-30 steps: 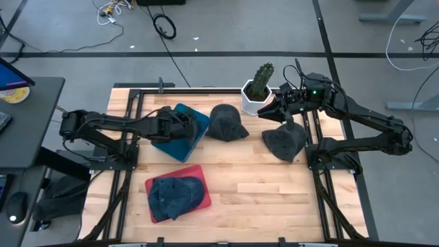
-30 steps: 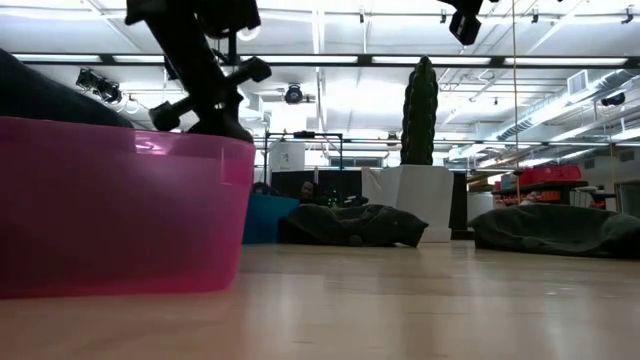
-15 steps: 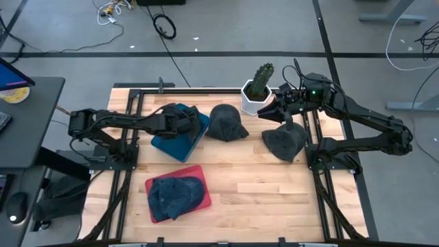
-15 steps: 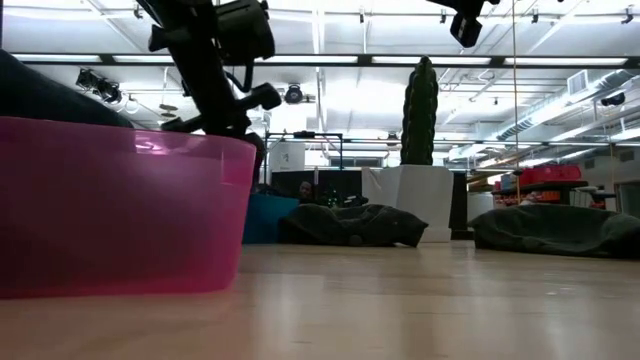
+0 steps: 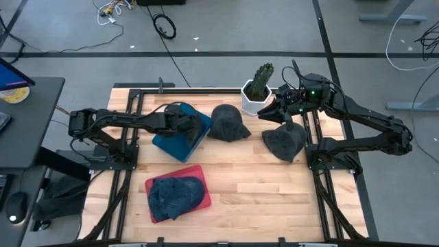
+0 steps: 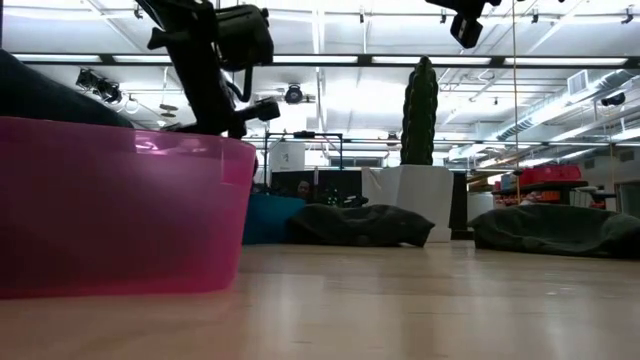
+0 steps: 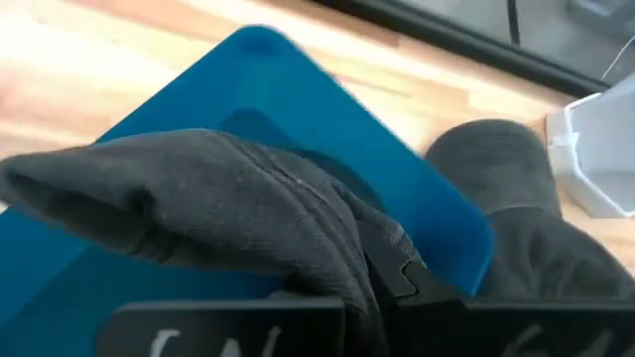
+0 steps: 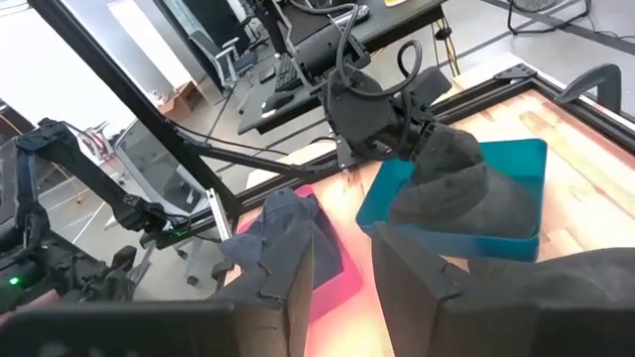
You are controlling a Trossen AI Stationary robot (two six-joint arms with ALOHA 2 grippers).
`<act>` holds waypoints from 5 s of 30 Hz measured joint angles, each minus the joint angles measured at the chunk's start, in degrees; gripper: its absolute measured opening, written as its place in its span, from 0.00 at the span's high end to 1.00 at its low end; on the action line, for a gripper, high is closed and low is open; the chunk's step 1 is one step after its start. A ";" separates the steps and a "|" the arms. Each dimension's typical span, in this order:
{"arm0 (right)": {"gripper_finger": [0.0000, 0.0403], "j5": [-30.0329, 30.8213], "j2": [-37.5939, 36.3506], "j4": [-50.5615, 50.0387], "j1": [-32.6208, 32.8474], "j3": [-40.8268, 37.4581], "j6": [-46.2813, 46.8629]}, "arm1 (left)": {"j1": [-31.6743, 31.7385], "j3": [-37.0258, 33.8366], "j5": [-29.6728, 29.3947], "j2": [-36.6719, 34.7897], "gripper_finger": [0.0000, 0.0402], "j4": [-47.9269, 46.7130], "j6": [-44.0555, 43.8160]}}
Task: Pick & Place hat
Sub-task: Put the middle black cap into the blue bin, then put the right black cap into the blue bin
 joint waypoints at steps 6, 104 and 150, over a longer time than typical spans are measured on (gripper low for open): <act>0.73 0.00 0.00 -0.22 0.00 0.00 -0.96 | 0.77 0.00 3.13 0.02 0.99 -3.22 -3.82; 0.56 14.92 -1.26 -25.29 -7.29 -0.02 3.91 | 6.80 0.55 30.22 -20.61 0.26 -12.13 13.12; 0.29 30.28 25.18 -40.84 11.21 -7.45 29.02 | 6.14 0.55 28.56 -28.09 0.26 10.59 41.58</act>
